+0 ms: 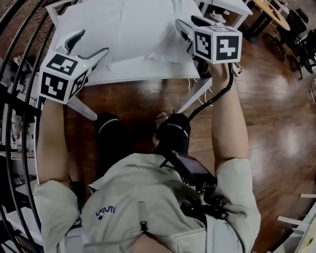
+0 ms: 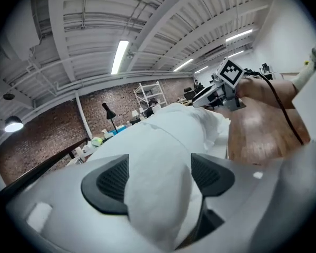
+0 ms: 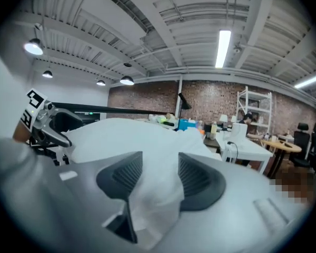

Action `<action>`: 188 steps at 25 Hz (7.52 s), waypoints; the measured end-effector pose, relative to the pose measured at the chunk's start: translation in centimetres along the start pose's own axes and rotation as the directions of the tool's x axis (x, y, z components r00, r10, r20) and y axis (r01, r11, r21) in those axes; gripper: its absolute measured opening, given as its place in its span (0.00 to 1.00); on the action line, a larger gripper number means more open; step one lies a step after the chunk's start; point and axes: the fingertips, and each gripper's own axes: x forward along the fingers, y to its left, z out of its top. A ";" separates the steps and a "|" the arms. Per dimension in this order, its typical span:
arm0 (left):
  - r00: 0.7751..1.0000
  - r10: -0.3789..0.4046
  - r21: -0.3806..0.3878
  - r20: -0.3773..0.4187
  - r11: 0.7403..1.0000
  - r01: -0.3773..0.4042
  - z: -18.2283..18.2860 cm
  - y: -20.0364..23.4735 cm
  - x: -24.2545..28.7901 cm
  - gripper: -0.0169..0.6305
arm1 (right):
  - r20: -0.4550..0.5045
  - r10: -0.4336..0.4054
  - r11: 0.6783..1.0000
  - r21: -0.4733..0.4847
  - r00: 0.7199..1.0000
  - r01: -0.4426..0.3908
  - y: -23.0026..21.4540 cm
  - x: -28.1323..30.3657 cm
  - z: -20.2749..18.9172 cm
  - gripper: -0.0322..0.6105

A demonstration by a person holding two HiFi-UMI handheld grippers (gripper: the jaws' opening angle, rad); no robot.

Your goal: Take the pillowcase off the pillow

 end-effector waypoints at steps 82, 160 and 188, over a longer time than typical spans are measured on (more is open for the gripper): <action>0.999 -0.047 0.029 -0.023 0.998 0.048 6.2 0.2 9.5 0.06 | -0.357 0.184 0.982 0.019 0.916 -0.190 -8.6 16.0 0.4 0.09; 0.956 0.068 -0.100 0.284 0.994 -0.041 8.1 -0.9 0.9 0.23 | -0.179 -0.127 0.944 -0.323 0.976 0.063 -10.5 -6.3 -5.4 0.10; 0.755 0.536 -0.359 0.378 0.837 -0.414 9.0 7.8 -2.5 0.03 | 0.478 -0.080 0.994 -0.033 0.875 0.109 1.5 -1.9 9.5 0.05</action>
